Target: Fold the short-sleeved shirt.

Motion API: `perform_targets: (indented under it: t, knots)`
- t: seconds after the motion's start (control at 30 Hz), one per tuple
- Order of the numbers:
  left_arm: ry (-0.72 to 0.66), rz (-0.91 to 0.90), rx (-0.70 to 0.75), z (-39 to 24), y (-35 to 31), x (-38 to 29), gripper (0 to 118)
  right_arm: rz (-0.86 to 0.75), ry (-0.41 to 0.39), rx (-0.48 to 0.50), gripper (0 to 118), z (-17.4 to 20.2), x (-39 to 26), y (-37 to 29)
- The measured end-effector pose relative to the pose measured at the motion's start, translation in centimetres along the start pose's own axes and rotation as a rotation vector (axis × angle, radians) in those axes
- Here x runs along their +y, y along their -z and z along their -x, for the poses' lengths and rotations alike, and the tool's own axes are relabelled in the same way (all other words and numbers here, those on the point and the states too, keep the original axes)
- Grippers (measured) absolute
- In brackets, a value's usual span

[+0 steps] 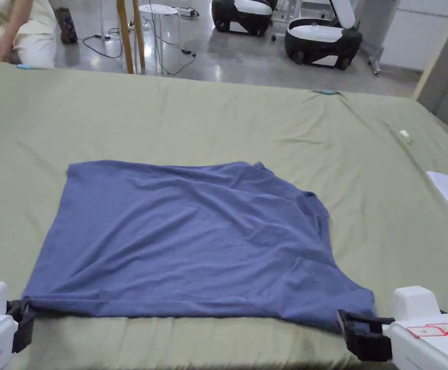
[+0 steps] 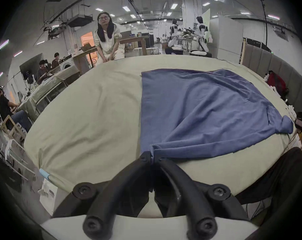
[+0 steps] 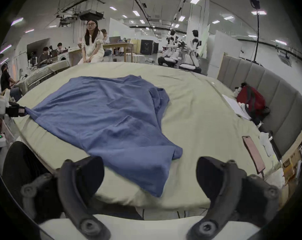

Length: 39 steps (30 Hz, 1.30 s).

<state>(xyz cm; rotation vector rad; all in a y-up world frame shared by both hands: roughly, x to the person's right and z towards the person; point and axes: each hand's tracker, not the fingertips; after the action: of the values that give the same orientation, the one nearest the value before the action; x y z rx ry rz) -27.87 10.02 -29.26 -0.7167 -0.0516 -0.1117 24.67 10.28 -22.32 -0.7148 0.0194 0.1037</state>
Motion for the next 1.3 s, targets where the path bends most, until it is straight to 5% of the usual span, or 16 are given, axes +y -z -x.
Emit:
perform_targets:
  t: [0.13,0.17,0.2,0.23,0.27,0.3,0.53,0.8,1.3]
  knots:
    - [0.004,0.011,0.006,-0.1,0.1,0.0,1,0.062,0.013,0.002,107,-1.6,-0.6,2.1]
    - [0.004,0.012,0.008,-0.2,0.0,0.0,1,0.096,0.008,-0.006,97,-2.0,-0.7,2.6]
    - [0.003,0.013,0.009,-0.1,0.1,0.0,1,0.104,0.012,0.005,80,-2.2,-0.9,3.0]
    - [0.005,0.016,0.010,-0.1,0.1,0.0,1,0.128,0.021,0.028,51,-2.3,-1.1,3.3]
    - [0.009,0.019,0.015,-0.3,0.1,0.1,1,0.149,0.032,0.045,6,-2.7,-1.0,3.4]
    - [0.011,0.021,0.019,-0.4,0.2,0.0,1,0.150,0.037,0.045,2,-2.8,-1.0,3.6]
    - [0.038,0.024,0.077,-0.4,-0.2,0.7,0,0.113,0.077,0.035,1,-3.0,0.1,2.3]
    - [0.131,-0.064,0.154,-0.9,-1.1,6.7,0,-0.029,0.027,-0.099,1,-2.1,7.7,-0.3]
    - [0.194,0.216,0.132,-1.4,14.5,15.1,0,0.124,-0.077,-0.198,1,-1.2,13.5,16.3]
